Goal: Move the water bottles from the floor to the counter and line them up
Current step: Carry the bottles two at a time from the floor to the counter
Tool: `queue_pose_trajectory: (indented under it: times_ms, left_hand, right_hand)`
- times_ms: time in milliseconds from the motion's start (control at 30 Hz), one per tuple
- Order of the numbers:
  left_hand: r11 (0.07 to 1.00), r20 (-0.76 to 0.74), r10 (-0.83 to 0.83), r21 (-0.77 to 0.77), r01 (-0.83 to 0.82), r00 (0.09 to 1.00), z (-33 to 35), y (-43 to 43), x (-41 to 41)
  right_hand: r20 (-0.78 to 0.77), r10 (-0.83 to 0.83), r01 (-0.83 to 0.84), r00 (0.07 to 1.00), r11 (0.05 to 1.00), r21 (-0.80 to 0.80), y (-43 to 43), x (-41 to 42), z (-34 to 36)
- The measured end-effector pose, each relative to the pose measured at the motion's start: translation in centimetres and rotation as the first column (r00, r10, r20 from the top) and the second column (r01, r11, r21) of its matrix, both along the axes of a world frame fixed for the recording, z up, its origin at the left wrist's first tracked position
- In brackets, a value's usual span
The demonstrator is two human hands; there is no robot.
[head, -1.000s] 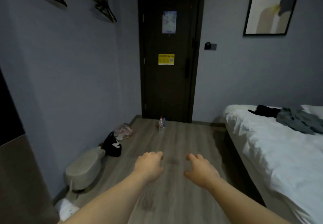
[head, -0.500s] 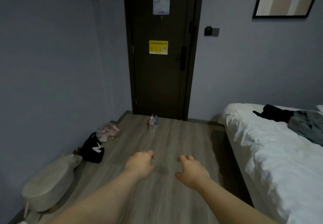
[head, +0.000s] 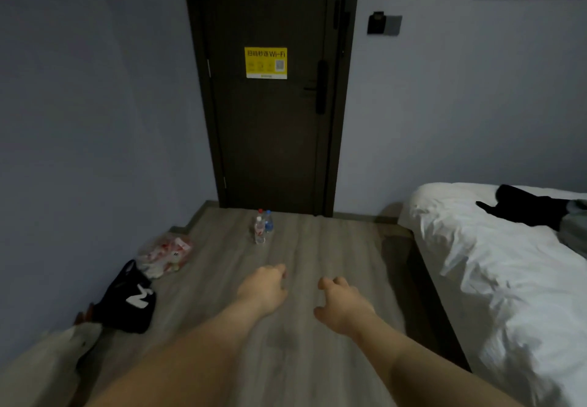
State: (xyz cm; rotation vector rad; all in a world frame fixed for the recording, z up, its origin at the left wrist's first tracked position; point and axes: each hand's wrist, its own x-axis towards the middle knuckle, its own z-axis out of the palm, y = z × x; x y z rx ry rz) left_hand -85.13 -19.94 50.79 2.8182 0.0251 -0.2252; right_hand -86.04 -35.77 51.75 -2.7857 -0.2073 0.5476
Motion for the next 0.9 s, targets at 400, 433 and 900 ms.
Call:
queue_pose_trajectory:
  times_ms: [400,433,900]
  left_hand:
    - [0.991,-0.145,0.085,-0.088,-0.098,0.986,-5.9,0.9,16.3]
    - [0.99,-0.141,0.082,-0.1,-0.097,0.987,-6.1,0.3,18.3]
    - [0.969,-0.275,0.23,-0.023,-0.246,0.933,-9.0,-2.6,40.8]
  right_hand:
    - [-0.14,0.038,-0.034,0.989,0.999,0.029,0.1,17.9,-5.7]
    - [-0.149,0.046,-0.042,0.988,0.999,0.03,-0.1,19.7,-6.2]
    - [-0.275,0.193,-0.204,0.942,0.979,-0.009,-3.4,43.7,-9.5]
